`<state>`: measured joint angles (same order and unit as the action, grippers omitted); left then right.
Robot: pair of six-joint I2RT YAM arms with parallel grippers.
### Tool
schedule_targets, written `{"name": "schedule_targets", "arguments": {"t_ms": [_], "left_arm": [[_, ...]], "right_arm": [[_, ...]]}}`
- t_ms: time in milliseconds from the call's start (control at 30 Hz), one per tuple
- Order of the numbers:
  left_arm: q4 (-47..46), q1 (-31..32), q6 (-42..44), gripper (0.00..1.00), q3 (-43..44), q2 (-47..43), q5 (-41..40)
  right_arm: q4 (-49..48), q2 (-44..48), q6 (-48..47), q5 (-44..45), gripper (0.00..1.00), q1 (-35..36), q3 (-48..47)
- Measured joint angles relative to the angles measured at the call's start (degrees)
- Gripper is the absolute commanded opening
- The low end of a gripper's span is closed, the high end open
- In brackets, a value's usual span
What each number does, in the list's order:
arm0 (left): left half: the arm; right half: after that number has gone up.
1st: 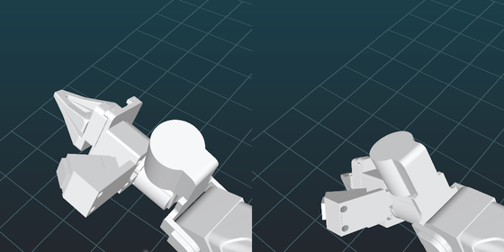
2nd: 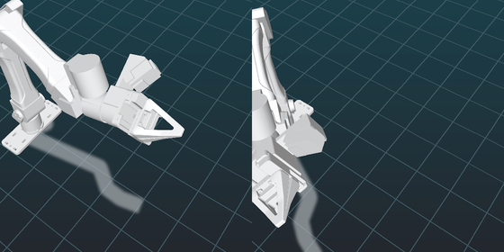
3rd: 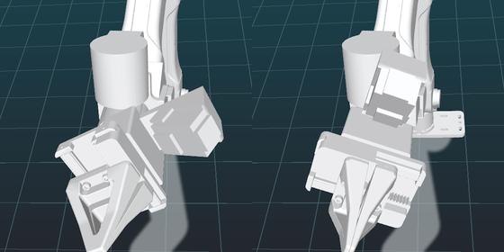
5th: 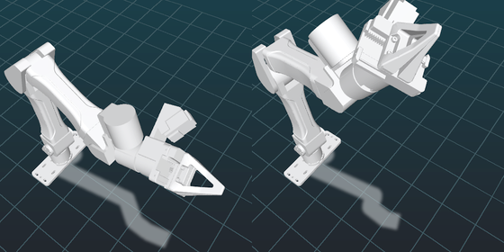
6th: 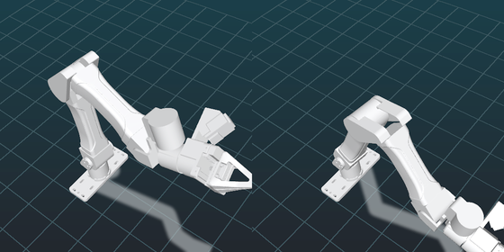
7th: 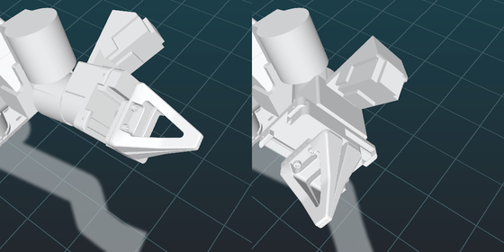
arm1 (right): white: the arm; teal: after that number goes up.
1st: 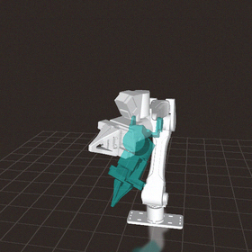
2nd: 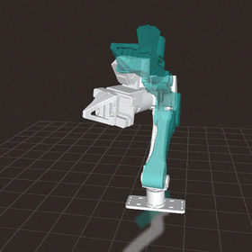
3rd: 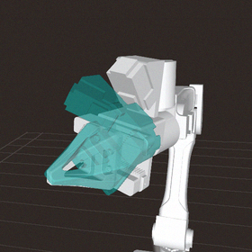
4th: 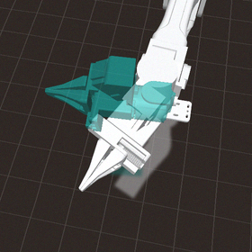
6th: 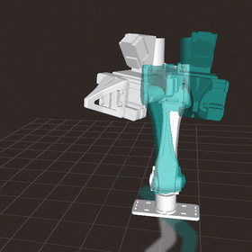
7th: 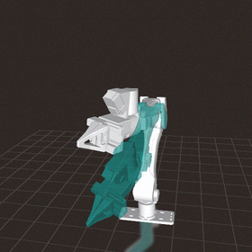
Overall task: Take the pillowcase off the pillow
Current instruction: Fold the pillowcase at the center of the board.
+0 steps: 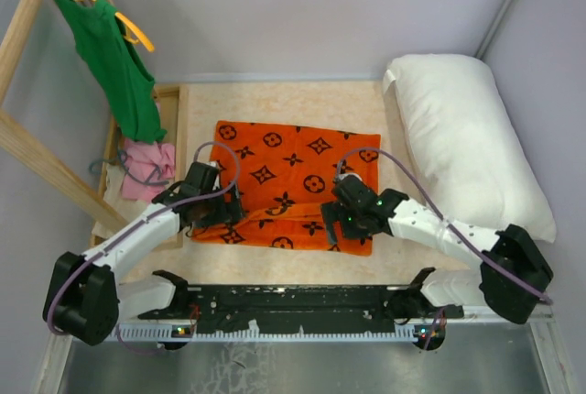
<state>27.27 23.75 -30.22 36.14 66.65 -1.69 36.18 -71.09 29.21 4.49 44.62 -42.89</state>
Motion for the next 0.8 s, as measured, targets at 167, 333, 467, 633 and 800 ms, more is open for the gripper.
{"name": "schedule_targets", "arguments": {"t_ms": [167,333,467,633,800], "left_arm": [[4.3,0.0,-3.9,1.00,-1.7,-4.6,7.0],[10.8,0.0,-6.0,0.99,1.7,-8.9,7.3],[10.8,0.0,-4.3,1.00,8.5,-7.0,1.3],[5.8,-0.3,-2.9,0.99,18.3,8.4,-2.4],[1.6,-0.3,-2.5,0.99,18.4,19.4,-1.6]], "right_arm": [[4.7,6.5,3.9,-0.1,0.92,7.0,1.4],[6.8,14.0,5.9,6.4,0.99,10.0,0.1],[4.4,13.2,4.0,13.8,0.99,8.4,-4.3],[-2.5,-2.9,2.4,17.1,0.99,1.6,-12.4],[-5.8,-18.9,1.7,18.0,0.97,0.0,-15.4]]}}
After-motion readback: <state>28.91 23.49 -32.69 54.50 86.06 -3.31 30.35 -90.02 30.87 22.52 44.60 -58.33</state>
